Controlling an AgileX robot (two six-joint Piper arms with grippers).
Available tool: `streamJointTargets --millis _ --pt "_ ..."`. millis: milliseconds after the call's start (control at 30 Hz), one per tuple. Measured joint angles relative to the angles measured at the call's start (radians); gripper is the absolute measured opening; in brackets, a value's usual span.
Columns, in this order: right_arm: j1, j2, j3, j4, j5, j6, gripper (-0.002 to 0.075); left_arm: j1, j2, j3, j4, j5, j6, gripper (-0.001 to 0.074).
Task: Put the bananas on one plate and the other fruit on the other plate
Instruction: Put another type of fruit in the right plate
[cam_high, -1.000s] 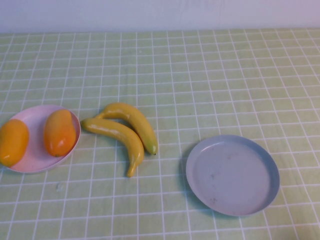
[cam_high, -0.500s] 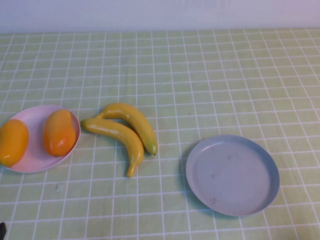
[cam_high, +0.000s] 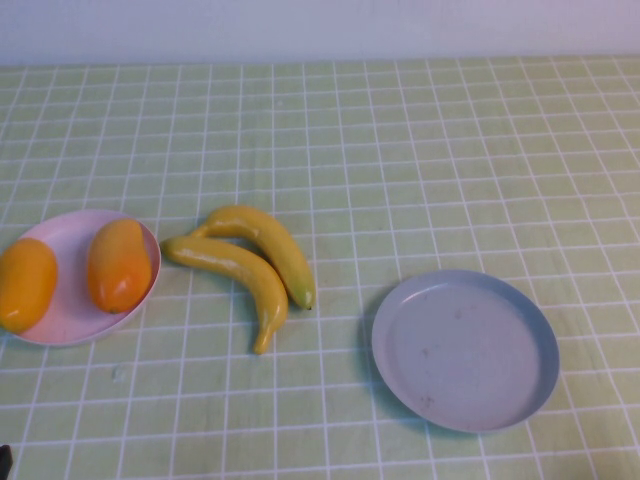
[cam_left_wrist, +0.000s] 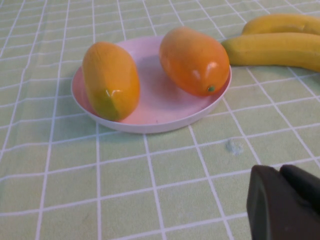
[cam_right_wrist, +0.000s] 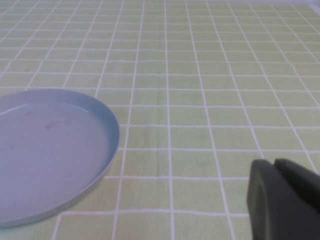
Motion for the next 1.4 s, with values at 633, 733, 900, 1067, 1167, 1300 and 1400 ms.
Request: streamJointTargets --millis 633,733,900,1067,1167,1300,1400 --pt "0.000 0.000 0.000 0.519 -0.184 -0.003 -0.0015 0.000 0.000 0.000 0.001 0.000 0.002 0.0002" --pt "0.000 0.000 0.000 0.595 -0.209 -0.032 -0.0015 0.000 0.000 0.000 0.001 0.000 0.002 0.0002" --pt "0.000 0.000 -0.002 0.702 -0.184 -0.038 -0.0015 0.000 0.000 0.000 0.001 0.000 0.003 0.0002" --pt "0.000 0.138 -0.124 0.714 -0.030 -0.040 -0.0015 0.000 0.000 0.000 0.002 0.000 0.003 0.0002" --pt "0.000 0.282 -0.229 0.646 0.082 -0.046 -0.0015 0.000 0.000 0.000 0.003 0.000 0.003 0.0002" --pt "0.000 0.481 -0.364 0.478 0.197 -0.054 -0.0015 0.000 0.000 0.000 0.003 0.000 0.003 0.0002" --pt "0.000 0.639 -0.457 0.394 0.248 -0.092 -0.0015 0.000 0.000 0.000 0.005 0.000 0.003 0.0002"
